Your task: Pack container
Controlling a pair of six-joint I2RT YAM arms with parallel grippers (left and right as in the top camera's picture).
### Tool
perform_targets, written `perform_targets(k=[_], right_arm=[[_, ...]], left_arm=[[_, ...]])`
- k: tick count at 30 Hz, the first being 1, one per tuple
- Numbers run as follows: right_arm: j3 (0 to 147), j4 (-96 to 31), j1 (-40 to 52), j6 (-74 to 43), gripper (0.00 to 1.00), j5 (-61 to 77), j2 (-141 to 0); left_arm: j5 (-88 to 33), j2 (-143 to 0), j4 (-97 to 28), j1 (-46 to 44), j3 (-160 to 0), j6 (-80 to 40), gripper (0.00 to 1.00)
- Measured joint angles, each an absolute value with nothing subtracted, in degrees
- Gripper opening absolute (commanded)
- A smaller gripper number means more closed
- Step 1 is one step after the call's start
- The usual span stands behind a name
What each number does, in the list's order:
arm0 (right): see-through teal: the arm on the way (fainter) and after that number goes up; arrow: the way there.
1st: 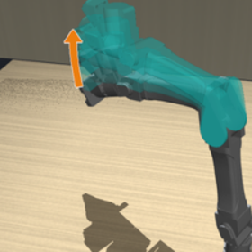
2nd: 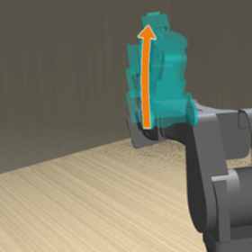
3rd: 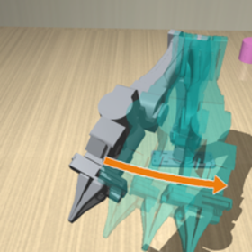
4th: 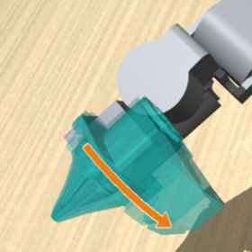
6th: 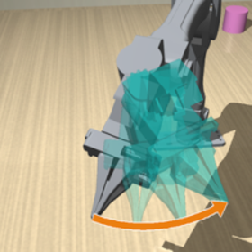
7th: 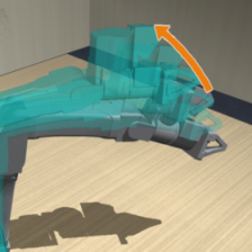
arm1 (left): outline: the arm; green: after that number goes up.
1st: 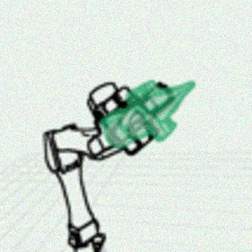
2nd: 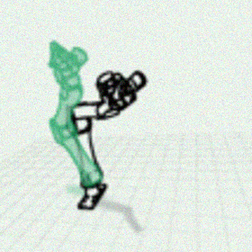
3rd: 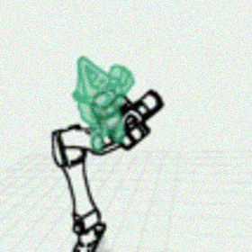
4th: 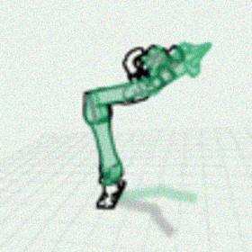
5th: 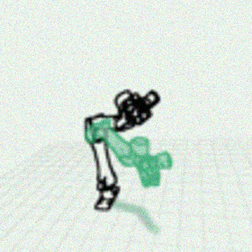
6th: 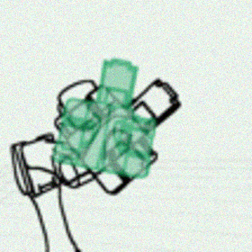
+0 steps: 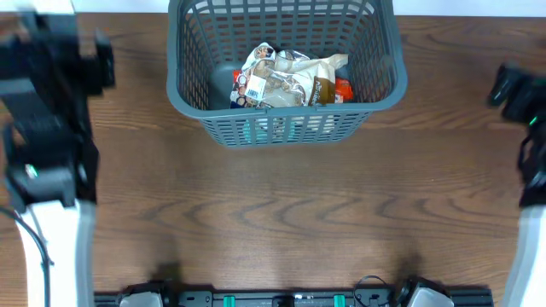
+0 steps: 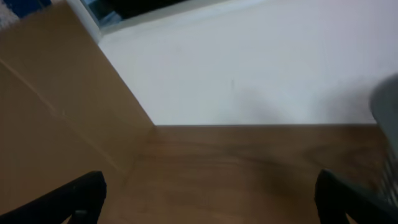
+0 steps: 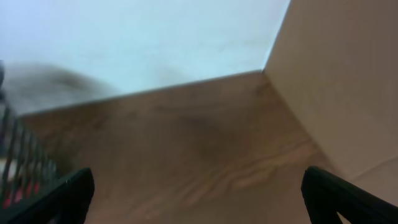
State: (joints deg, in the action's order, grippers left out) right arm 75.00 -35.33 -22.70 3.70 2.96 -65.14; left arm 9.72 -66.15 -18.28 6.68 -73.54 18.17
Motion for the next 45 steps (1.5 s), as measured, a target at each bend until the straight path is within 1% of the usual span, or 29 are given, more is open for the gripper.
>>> perform_targets(k=[6, 9, 13, 18, 22, 27, 31, 37, 45], right_arm=[[60.1, -35.4, -19.6, 3.4, 0.96, 2.8, -54.1], [53.9, -35.6, -16.8, 3.3, 0.99, 2.8, -48.1], [48.3, -37.0, -12.9, 3.3, 0.99, 2.8, -42.2], [42.2, -40.3, -6.2, 3.3, 0.99, 2.7, -37.9], [41.2, -40.6, -1.2, 2.8, 0.99, 1.0, -37.7], [40.7, -40.9, 3.3, 0.1, 0.99, -5.1, -37.6], [40.0, -43.5, 3.6, -2.5, 0.99, -8.5, -38.2], [39.9, -47.1, 3.6, -3.8, 0.99, -10.1, -38.6], [39.9, -47.6, 3.6, -4.1, 0.99, -10.4, -38.6]], left_arm=[[9.4, -52.7, -11.6, 6.7, -54.4, 12.6, 0.99], [9.4, -46.6, -10.9, 6.7, -48.4, 9.5, 0.98], [8.2, -41.2, -12.3, 6.7, -44.9, 7.0, 0.99], [6.2, -36.7, -17.4, 6.7, -44.1, 5.7, 0.99], [4.2, -34.9, -19.6, 6.7, -44.0, 5.3, 0.99], [1.5, -33.3, -22.0, 6.7, -44.0, 4.9, 0.99], [0.8, -33.3, -25.2, 6.7, -44.0, 4.7, 0.99], [0.3, -33.3, -30.7, 6.7, -43.9, 4.7, 0.99], [0.2, -33.3, -31.2, 6.7, -43.9, 4.7, 0.99]])
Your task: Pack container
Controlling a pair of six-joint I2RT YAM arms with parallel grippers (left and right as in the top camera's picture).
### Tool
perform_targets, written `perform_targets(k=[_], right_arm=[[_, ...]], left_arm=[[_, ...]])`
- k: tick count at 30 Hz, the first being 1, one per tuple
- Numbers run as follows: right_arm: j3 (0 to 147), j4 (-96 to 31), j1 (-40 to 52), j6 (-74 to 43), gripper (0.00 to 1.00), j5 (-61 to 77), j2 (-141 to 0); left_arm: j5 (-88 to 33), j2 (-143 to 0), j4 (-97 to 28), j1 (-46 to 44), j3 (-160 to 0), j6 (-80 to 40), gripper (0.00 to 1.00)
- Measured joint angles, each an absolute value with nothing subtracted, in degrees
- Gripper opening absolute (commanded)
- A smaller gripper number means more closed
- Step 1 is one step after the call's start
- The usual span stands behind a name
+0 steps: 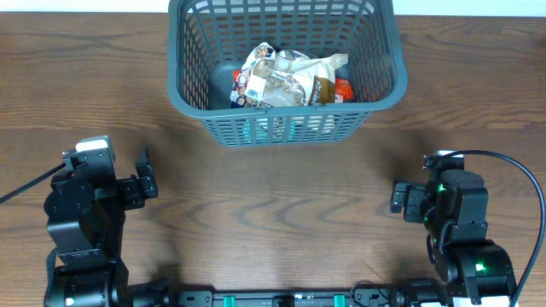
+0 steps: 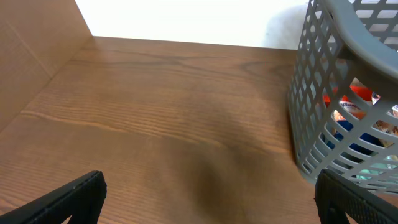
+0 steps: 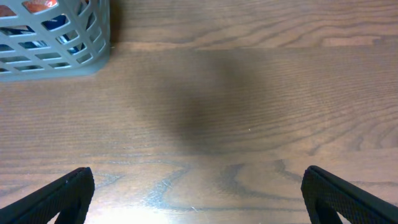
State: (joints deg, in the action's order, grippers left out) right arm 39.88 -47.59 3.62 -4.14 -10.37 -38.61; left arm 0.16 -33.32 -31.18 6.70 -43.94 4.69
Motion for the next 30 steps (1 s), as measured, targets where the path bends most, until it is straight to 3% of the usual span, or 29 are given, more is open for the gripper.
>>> perform_targets(k=[18, 23, 30], right_arm=[[39.8, -47.8, 3.6, -4.1, 0.99, -10.7, -37.0], [39.5, -46.7, 3.6, -5.1, 0.99, -10.2, -28.1], [34.0, -31.4, 3.6, -6.1, 0.99, -4.4, -12.7]], left_arm=[[0.2, -33.3, -31.2, 6.7, -43.9, 4.7, 0.98], [0.2, -33.3, -31.2, 6.7, -43.9, 4.7, 0.99], [0.2, -33.3, -31.2, 6.7, -43.9, 4.7, 0.99]])
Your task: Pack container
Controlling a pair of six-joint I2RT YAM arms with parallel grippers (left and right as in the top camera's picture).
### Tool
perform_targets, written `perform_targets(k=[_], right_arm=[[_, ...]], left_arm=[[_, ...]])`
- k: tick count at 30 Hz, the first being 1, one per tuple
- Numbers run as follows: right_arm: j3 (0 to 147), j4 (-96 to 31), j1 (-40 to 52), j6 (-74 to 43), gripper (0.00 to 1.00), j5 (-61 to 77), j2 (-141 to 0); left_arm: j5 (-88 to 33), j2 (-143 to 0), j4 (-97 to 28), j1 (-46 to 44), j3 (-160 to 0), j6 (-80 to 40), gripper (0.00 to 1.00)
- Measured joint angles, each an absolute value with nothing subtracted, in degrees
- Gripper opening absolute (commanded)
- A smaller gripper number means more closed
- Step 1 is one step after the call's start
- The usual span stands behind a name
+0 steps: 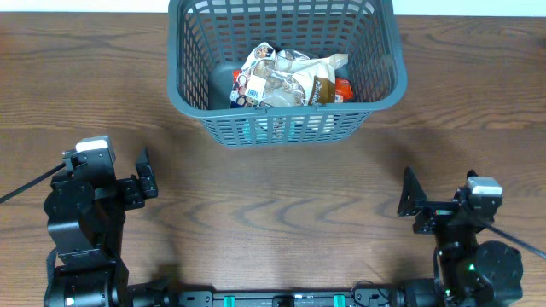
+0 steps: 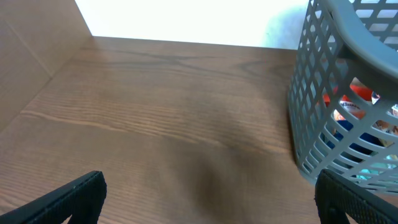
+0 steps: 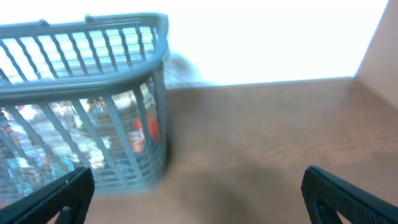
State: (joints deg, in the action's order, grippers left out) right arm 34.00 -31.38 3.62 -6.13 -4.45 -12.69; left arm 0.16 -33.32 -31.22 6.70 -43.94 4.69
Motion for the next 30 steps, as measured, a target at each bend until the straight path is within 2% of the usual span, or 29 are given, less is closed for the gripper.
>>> perform_targets(k=[7, 11, 21, 30], right_arm=[[18.4, -11.2, 3.6, -5.7, 0.99, -3.5, -7.5], [12.1, -5.9, 3.6, -5.2, 0.99, -3.6, -5.0], [4.5, -3.5, 3.6, -1.9, 0.99, -3.9, -0.9], [3.6, -11.0, 3.6, 1.5, 0.99, -4.1, -0.7]], left_arm=[[0.2, -33.3, -31.3, 6.7, -43.9, 4.7, 0.99], [0.2, -33.3, -31.3, 6.7, -43.9, 4.7, 0.99], [0.2, -33.3, -31.3, 6.7, -43.9, 4.7, 0.99], [0.2, -33.3, -31.3, 6.7, -43.9, 4.7, 0.99]])
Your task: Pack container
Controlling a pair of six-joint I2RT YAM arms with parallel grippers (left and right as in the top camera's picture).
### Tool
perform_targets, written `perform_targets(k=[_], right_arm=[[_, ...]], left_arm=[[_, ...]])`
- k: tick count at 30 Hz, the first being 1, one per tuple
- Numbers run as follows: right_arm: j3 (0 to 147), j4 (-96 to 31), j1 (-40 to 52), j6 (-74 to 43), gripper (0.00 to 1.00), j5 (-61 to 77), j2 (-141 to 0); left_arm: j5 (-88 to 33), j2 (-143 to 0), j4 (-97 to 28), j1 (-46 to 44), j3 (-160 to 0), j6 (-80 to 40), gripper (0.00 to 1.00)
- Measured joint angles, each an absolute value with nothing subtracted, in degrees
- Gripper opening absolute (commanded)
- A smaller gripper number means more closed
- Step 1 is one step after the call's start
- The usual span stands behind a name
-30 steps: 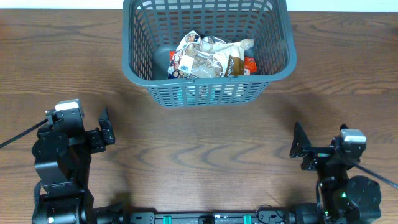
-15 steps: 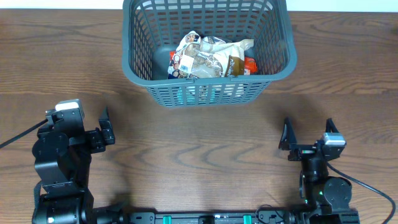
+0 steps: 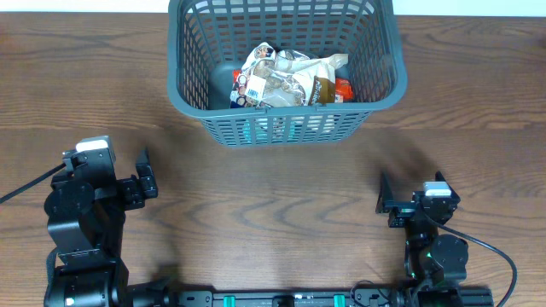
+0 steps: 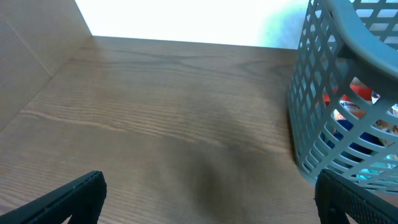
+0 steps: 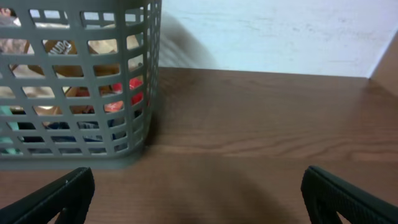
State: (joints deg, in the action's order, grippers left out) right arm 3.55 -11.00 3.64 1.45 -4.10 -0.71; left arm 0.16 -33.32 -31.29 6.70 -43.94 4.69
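A grey mesh basket (image 3: 286, 128) stands at the back middle of the wooden table, with several snack packets (image 3: 290, 75) lying in it. My left gripper (image 4: 208, 202) sits low at the front left, open and holding nothing, with the basket (image 4: 336, 93) to its right. My right gripper (image 5: 199, 196) sits low at the front right, open and holding nothing; it faces the basket wall (image 5: 81, 81), and red and brown packets (image 5: 118, 104) show through the mesh.
Brown cardboard walls (image 4: 31, 68) flank the table on the left, and one shows at the far right edge (image 5: 388, 62). A white wall (image 5: 280, 37) runs behind the table. A black rail (image 3: 281, 298) lies along the front edge between the arm bases.
My right arm has shifted a little to the left at the table's front, and its camera now looks level at the basket's side. The left arm has not moved. Both grippers stay open.
At first both arms were out near the table's back corners, their cameras on the wall and cardboard. Then both were at the front, grippers open, the left one still from then on. The right camera looked down at the table, then blurred toward the basket, now steady.
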Motion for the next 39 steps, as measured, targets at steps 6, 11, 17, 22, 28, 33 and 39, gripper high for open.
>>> perform_targets(k=[6, 11, 17, 22, 28, 33, 39], right_arm=[[3.6, -11.0, 3.6, 2.7, 0.99, -4.0, -0.7], [3.6, -10.9, 3.6, 3.1, 0.99, -4.0, -0.7], [3.6, -10.9, 3.6, 3.2, 0.99, -3.9, -0.7], [3.6, -10.9, 3.6, 3.2, 0.99, -3.8, -0.7], [3.6, -10.9, 3.6, 3.2, 0.99, -3.8, -0.7], [3.6, -10.9, 3.6, 3.2, 0.99, -3.8, -0.7], [3.6, -10.9, 3.6, 3.2, 0.99, -3.8, -0.7]], left_arm=[[0.1, -33.3, -31.3, 6.7, -43.9, 4.7, 0.99], [0.1, -33.3, -31.3, 6.7, -43.9, 4.7, 0.99], [0.2, -33.3, -31.3, 6.7, -43.9, 4.7, 0.99], [0.2, -33.3, -31.3, 6.7, -43.9, 4.7, 0.99], [0.1, -33.3, -31.3, 6.7, -43.9, 4.7, 0.99], [0.2, -33.3, -31.3, 6.7, -43.9, 4.7, 0.99], [-0.3, -31.4, -37.0, 6.2, -43.7, 4.7, 0.99]])
